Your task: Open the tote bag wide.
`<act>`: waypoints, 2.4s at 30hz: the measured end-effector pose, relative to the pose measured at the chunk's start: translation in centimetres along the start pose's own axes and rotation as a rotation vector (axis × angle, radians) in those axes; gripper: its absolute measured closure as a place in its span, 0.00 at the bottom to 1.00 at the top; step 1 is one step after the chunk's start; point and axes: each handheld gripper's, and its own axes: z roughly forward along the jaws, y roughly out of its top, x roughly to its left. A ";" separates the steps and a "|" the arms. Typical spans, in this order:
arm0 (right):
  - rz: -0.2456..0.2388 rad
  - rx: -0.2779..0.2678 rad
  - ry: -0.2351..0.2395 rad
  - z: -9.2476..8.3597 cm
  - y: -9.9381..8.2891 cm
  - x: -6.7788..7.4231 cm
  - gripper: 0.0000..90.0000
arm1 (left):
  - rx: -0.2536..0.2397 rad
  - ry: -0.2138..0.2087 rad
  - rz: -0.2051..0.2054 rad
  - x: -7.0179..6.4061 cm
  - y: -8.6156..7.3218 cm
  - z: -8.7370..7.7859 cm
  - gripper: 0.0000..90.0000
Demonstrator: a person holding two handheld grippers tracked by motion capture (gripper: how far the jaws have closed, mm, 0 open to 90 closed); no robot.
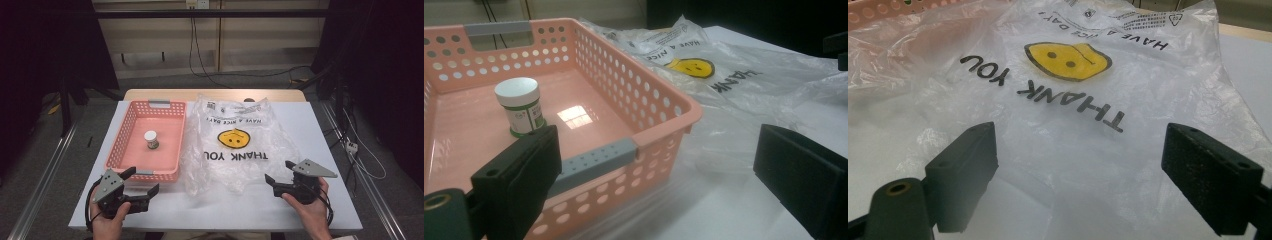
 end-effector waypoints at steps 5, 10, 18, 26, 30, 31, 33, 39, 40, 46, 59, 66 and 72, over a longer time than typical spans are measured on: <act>0.008 0.005 0.005 0.0 0.0 -0.1 0.15 | 0.009 0.001 0.003 0.1 0.0 0.1 0.05; -0.008 0.004 0.049 -0.2 0.2 0.0 0.14 | 0.013 0.005 0.000 0.1 0.0 0.0 0.05; -0.061 0.057 0.103 0.8 1.2 1.4 0.16 | 0.020 -0.009 -0.014 0.3 0.0 0.4 0.05; -0.108 0.143 0.172 2.8 2.0 3.6 0.18 | 0.019 -0.017 0.007 0.2 0.0 0.3 0.05; -0.142 0.170 0.200 3.9 2.5 4.6 0.21 | 0.025 -0.012 0.008 0.3 -0.1 0.4 0.05; -0.147 0.176 0.205 4.1 2.6 4.7 0.21 | 0.023 -0.014 0.008 0.3 -0.1 0.3 0.05; -0.157 0.184 0.218 4.7 2.9 5.1 0.24 | 0.022 -0.010 0.009 0.3 -0.1 0.3 0.05; -0.197 0.206 0.239 6.9 3.5 6.3 0.28 | 0.020 -0.012 0.019 0.2 0.0 0.2 0.05; -0.203 0.214 0.241 7.3 3.6 6.4 0.28 | 0.020 -0.011 0.020 0.2 0.0 0.2 0.05; -0.230 0.253 0.258 8.8 3.6 7.1 0.29 | 0.039 -0.020 0.030 0.1 0.0 0.4 0.05; -0.318 0.344 0.174 10.3 3.1 7.6 0.40 | 0.034 -0.017 0.033 0.3 0.1 0.3 0.05; -0.320 0.360 0.165 10.3 2.6 7.2 0.35 | 0.029 -0.024 0.030 0.3 0.1 0.2 0.05; -0.322 0.354 0.099 10.3 2.6 6.5 0.28 | 0.031 -0.030 0.036 0.3 0.1 0.3 0.05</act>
